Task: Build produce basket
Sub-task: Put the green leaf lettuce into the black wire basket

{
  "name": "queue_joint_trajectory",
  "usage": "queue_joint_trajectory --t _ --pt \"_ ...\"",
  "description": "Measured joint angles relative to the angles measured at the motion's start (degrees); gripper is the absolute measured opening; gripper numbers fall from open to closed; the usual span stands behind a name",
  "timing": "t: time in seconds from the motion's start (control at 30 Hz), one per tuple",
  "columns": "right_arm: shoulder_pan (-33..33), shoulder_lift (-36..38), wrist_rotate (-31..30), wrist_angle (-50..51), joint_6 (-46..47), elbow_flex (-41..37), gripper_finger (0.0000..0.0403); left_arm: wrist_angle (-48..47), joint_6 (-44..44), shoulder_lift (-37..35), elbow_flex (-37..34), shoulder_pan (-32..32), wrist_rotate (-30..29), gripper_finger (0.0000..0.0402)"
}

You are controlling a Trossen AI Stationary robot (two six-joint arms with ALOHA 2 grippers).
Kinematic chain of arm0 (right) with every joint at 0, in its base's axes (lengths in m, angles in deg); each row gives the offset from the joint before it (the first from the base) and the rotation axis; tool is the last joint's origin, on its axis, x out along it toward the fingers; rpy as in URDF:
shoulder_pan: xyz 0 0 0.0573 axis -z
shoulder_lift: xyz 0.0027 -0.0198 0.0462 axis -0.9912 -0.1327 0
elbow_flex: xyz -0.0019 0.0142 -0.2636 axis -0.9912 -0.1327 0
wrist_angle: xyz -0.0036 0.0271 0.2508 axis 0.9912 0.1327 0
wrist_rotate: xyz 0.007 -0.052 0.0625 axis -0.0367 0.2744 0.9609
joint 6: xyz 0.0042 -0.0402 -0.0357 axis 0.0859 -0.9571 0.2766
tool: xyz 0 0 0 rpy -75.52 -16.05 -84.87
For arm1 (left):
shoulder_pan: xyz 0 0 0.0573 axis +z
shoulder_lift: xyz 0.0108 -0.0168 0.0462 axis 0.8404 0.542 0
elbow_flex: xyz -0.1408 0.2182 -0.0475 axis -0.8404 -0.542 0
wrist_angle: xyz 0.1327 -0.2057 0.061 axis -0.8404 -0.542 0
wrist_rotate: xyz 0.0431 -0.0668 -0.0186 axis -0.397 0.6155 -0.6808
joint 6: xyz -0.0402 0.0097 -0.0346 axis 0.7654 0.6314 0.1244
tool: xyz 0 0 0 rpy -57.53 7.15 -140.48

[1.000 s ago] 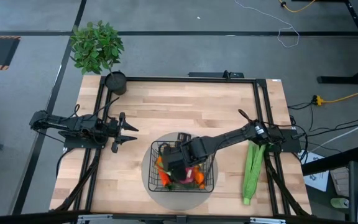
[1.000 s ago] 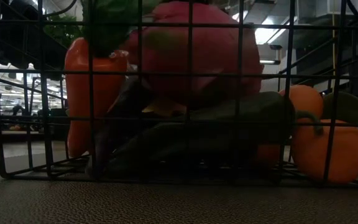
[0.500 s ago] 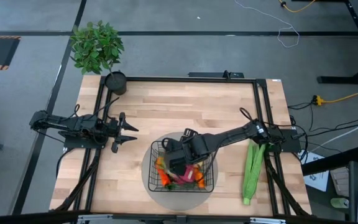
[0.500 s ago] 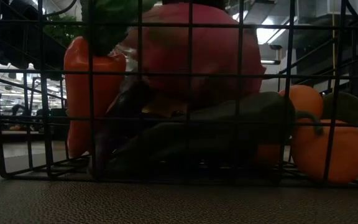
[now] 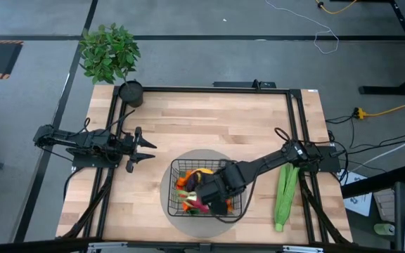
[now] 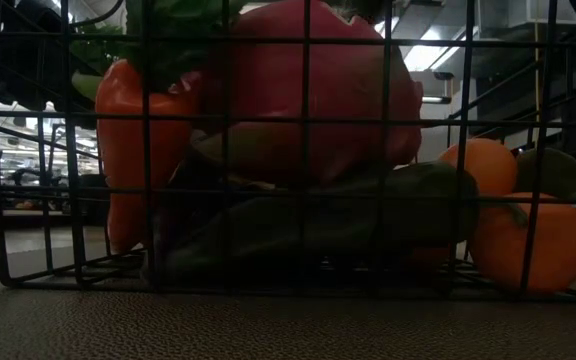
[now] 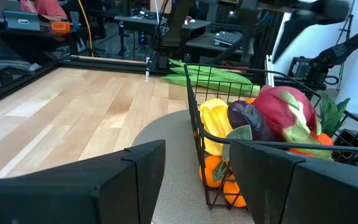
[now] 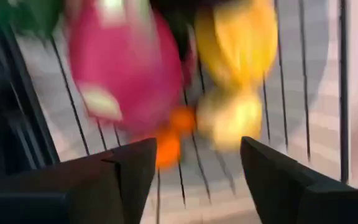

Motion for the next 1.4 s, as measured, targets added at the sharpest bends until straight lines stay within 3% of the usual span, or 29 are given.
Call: queue_joint_trajectory --t 0.13,0.4,0.7,0.83,0.97,1.07,1.27,1.33,1.4 --pt "-1.26 1.05 3.76 1.33 1.40 -0.94 0.0220 0.01 0.00 0.00 -0.01 0.00 0.00 0.0170" --pt "-5.27 5.67 -0.29 1.83 0.31 -1.25 0.0220 0.00 0.00 0.00 0.00 0.00 0.00 0.0170" --pt "-10.51 15.91 -20.29 1.56 5.99 -1.94 0.0220 0.01 0.00 0.00 -0.01 0.00 0.00 0.0170" --pt "-13.26 21.41 -27.17 1.66 14.62 -9.10 0.0220 0.00 0.00 0.00 0.00 0.00 0.00 0.0170" --pt "-15.36 28.99 -27.95 1.68 28.97 -25.13 0.0220 0.00 -0.24 0.00 0.01 0.02 0.00 0.0170" --pt "-16.39 35.07 -21.99 1.76 45.80 -40.13 0.0217 0.02 -4.32 0.00 -0.01 0.01 0.00 0.0170" --pt "-18.74 41.82 4.41 -1.88 89.40 -64.75 0.0200 0.00 -6.01 0.00 0.01 0.00 0.00 0.0170" --pt "-19.85 41.89 9.29 -7.37 97.02 -69.89 0.0196 0.00 -6.03 0.00 -0.02 0.01 0.00 0.0170" --pt "-20.76 41.89 9.82 -14.38 99.59 -74.10 0.0195 0.01 -6.03 0.00 0.00 0.01 0.00 0.0170"
